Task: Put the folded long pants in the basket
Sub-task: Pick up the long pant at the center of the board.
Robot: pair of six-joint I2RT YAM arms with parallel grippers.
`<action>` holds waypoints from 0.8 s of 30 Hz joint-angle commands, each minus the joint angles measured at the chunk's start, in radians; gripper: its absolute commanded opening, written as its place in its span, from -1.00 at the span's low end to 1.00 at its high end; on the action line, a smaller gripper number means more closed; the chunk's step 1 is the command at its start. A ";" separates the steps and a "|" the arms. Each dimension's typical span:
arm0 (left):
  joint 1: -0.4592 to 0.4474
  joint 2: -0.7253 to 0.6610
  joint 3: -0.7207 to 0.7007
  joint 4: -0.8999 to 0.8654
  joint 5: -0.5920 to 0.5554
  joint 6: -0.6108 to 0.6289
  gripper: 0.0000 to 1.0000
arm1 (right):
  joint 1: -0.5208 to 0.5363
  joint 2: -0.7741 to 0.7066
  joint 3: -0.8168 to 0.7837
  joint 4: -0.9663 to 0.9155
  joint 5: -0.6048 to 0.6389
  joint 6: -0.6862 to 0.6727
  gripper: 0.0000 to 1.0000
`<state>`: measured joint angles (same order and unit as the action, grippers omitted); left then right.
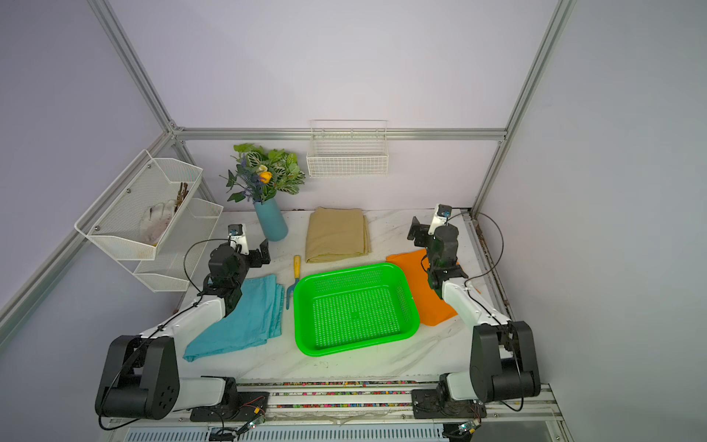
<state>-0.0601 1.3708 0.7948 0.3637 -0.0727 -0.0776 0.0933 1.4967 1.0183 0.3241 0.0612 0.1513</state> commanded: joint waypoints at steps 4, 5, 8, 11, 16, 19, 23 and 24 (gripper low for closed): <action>-0.098 0.183 0.237 -0.187 0.076 -0.114 0.99 | 0.067 0.300 0.318 -0.362 -0.158 0.140 0.94; -0.119 0.216 0.258 -0.172 0.071 -0.120 1.00 | 0.073 0.352 0.379 -0.399 -0.185 0.163 0.92; -0.155 0.312 0.336 -0.186 0.062 -0.178 1.00 | 0.088 0.526 0.561 -0.504 -0.280 0.234 0.87; -0.165 0.370 0.399 -0.257 0.061 -0.256 1.00 | 0.108 0.654 0.695 -0.565 -0.331 0.274 0.85; -0.167 0.358 0.359 -0.259 0.048 -0.262 0.99 | 0.144 0.801 0.854 -0.655 -0.334 0.297 0.84; -0.167 0.333 0.337 -0.300 0.050 -0.240 1.00 | 0.148 0.873 0.918 -0.692 -0.356 0.321 0.84; -0.167 0.298 0.297 -0.331 0.063 -0.243 0.99 | 0.156 0.936 0.955 -0.687 -0.400 0.354 0.83; -0.167 0.289 0.284 -0.329 0.065 -0.244 1.00 | 0.161 0.948 0.962 -0.684 -0.411 0.363 0.82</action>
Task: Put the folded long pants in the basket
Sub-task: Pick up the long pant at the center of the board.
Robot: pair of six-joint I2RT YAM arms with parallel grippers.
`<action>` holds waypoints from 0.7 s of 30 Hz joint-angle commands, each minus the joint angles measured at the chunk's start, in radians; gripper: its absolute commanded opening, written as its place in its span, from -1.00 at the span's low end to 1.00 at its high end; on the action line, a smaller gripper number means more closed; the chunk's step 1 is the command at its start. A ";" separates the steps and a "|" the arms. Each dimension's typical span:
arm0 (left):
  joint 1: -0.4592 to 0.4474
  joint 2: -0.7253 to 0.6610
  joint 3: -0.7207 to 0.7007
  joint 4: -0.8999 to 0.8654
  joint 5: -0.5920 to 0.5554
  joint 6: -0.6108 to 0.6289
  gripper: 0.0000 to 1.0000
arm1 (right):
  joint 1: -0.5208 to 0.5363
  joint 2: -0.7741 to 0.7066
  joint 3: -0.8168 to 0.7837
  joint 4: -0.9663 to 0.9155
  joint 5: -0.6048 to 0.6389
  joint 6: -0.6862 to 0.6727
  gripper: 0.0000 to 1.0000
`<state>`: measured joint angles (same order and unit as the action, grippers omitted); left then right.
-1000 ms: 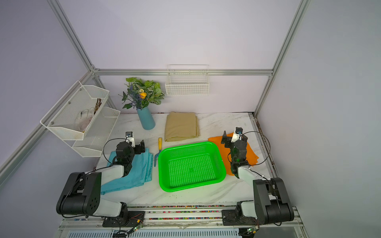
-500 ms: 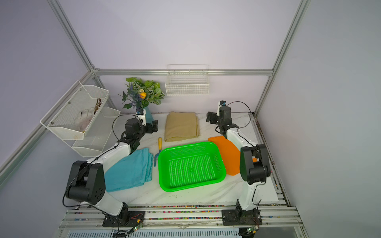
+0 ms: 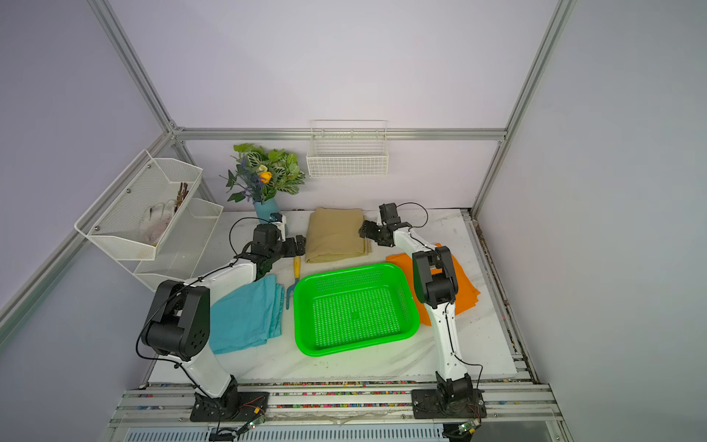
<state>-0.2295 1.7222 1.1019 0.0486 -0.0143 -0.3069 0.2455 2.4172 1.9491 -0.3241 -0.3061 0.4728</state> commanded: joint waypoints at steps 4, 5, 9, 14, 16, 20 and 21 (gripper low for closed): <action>0.003 -0.075 -0.044 -0.013 0.010 -0.020 0.99 | 0.032 0.056 0.058 -0.033 -0.059 0.058 0.74; 0.002 -0.073 -0.043 -0.015 0.014 -0.020 1.00 | 0.038 0.064 0.067 -0.033 -0.061 0.063 0.70; 0.003 -0.043 -0.015 -0.016 0.027 -0.027 1.00 | 0.058 0.096 0.099 -0.032 -0.069 0.090 0.59; 0.003 0.003 0.040 -0.004 0.044 -0.059 0.99 | 0.066 0.109 0.103 -0.002 -0.080 0.122 0.08; 0.003 0.025 0.052 0.024 0.059 -0.077 1.00 | 0.065 0.102 0.098 0.002 -0.065 0.124 -0.31; 0.003 0.097 0.118 0.031 0.095 -0.118 1.00 | 0.063 0.059 0.054 0.022 -0.047 0.124 -0.98; 0.003 0.119 0.137 0.032 0.105 -0.132 1.00 | 0.064 0.041 0.029 0.033 -0.044 0.124 -1.00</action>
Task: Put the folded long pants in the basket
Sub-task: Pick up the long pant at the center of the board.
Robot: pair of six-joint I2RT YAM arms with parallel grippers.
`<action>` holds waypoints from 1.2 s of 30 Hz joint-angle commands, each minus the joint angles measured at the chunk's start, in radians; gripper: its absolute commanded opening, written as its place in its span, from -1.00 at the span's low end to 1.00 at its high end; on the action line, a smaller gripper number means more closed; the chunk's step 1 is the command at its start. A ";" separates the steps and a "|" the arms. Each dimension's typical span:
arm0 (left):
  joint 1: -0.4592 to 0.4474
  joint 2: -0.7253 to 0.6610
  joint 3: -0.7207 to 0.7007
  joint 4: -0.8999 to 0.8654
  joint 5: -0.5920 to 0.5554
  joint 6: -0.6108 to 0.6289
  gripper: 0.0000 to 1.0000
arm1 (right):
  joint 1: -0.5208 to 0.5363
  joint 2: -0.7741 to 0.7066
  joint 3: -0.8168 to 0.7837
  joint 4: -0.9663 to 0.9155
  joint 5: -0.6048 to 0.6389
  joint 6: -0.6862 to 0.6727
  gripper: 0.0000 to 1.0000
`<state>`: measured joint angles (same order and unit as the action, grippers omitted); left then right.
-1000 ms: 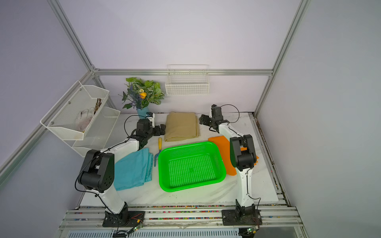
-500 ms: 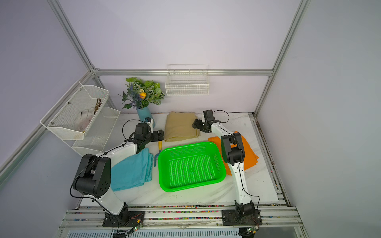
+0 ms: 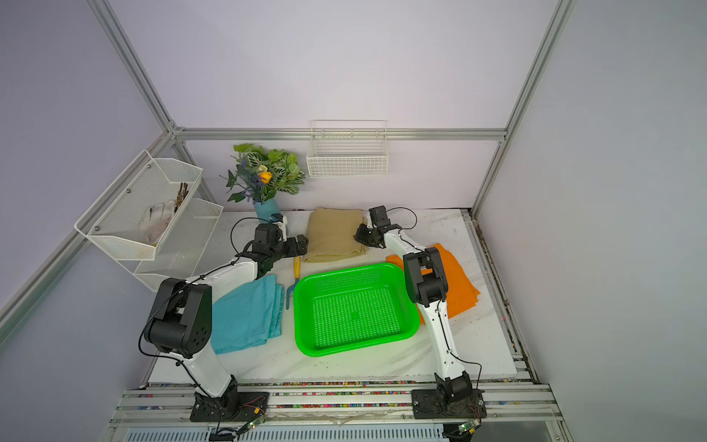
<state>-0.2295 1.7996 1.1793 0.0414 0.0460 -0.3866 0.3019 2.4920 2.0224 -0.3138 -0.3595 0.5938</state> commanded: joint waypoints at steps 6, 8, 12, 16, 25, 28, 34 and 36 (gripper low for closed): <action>0.003 0.172 0.150 0.055 0.087 -0.139 1.00 | -0.006 -0.170 -0.236 0.110 0.028 0.016 -1.00; 0.002 0.216 0.179 0.052 0.105 -0.165 1.00 | -0.013 -0.203 -0.298 0.155 0.026 0.031 -1.00; 0.002 0.304 0.256 0.023 0.152 -0.223 1.00 | -0.022 -0.211 -0.334 0.179 0.006 0.044 -1.00; 0.002 0.380 0.312 0.015 0.159 -0.260 1.00 | -0.023 -0.204 -0.336 0.187 -0.011 0.049 -1.00; -0.024 0.535 0.488 -0.115 0.260 -0.242 0.57 | -0.020 -0.198 -0.327 0.220 -0.029 0.062 -1.00; -0.034 0.562 0.513 -0.134 0.312 -0.251 0.20 | -0.021 -0.184 -0.307 0.213 -0.033 0.063 -1.00; -0.038 0.545 0.515 -0.154 0.322 -0.321 -1.00 | -0.022 -0.168 -0.276 0.210 -0.032 0.070 -1.00; -0.039 0.531 0.536 -0.170 0.311 -0.362 -1.00 | -0.023 -0.162 -0.257 0.230 -0.028 0.106 -1.00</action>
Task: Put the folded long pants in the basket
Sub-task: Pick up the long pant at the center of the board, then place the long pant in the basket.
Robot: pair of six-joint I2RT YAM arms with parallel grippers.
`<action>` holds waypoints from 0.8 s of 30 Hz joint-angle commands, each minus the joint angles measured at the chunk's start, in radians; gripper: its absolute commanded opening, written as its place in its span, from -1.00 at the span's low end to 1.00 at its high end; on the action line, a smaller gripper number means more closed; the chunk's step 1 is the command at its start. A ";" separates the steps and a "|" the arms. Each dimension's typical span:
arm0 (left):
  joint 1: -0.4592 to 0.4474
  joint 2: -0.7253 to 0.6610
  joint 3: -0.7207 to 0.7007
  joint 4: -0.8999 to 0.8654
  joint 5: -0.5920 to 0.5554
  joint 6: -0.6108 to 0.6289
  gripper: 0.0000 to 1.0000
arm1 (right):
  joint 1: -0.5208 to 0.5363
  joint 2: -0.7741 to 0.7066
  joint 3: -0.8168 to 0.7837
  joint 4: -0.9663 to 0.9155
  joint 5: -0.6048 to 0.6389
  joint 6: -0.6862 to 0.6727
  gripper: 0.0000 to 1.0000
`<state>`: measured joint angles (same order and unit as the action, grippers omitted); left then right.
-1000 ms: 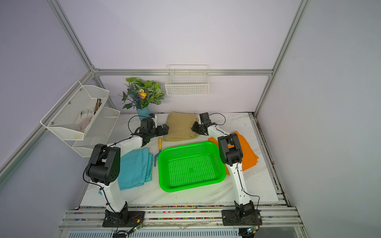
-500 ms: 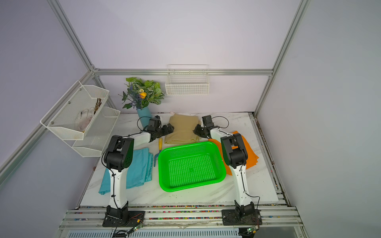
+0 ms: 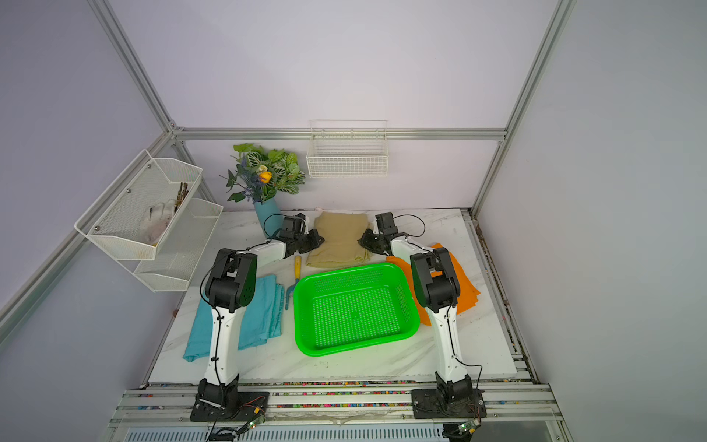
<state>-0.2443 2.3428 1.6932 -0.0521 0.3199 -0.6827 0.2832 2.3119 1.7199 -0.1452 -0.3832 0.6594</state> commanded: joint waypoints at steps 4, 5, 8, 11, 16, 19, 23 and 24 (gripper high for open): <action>-0.030 -0.040 0.098 -0.077 0.040 -0.127 -1.00 | -0.007 0.024 0.112 0.100 -0.004 0.109 -1.00; -0.034 -0.052 0.119 -0.077 0.040 -0.130 -1.00 | -0.010 0.025 0.127 0.101 -0.002 0.115 -1.00; -0.042 -0.092 0.168 -0.076 0.045 -0.138 -1.00 | -0.023 0.007 0.162 0.098 0.001 0.120 -1.00; -0.044 -0.134 0.174 -0.059 0.057 -0.159 -1.00 | -0.043 -0.035 0.155 0.094 0.001 0.113 -1.00; -0.050 -0.202 0.139 -0.037 0.072 -0.178 -1.00 | -0.093 -0.131 0.089 0.088 -0.027 0.090 -1.00; -0.056 -0.250 0.091 -0.022 0.079 -0.185 -1.00 | -0.112 -0.195 0.048 0.073 -0.047 0.060 -1.00; -0.061 -0.326 0.012 0.008 0.097 -0.199 -1.00 | -0.120 -0.270 0.012 0.012 -0.069 0.002 -1.00; -0.062 -0.346 -0.008 0.008 0.101 -0.202 -1.00 | -0.120 -0.289 0.003 -0.004 -0.076 -0.009 -1.00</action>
<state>-0.3084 2.1036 1.7168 -0.0902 0.3721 -0.8654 0.1768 2.1033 1.7283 -0.1562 -0.4671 0.7025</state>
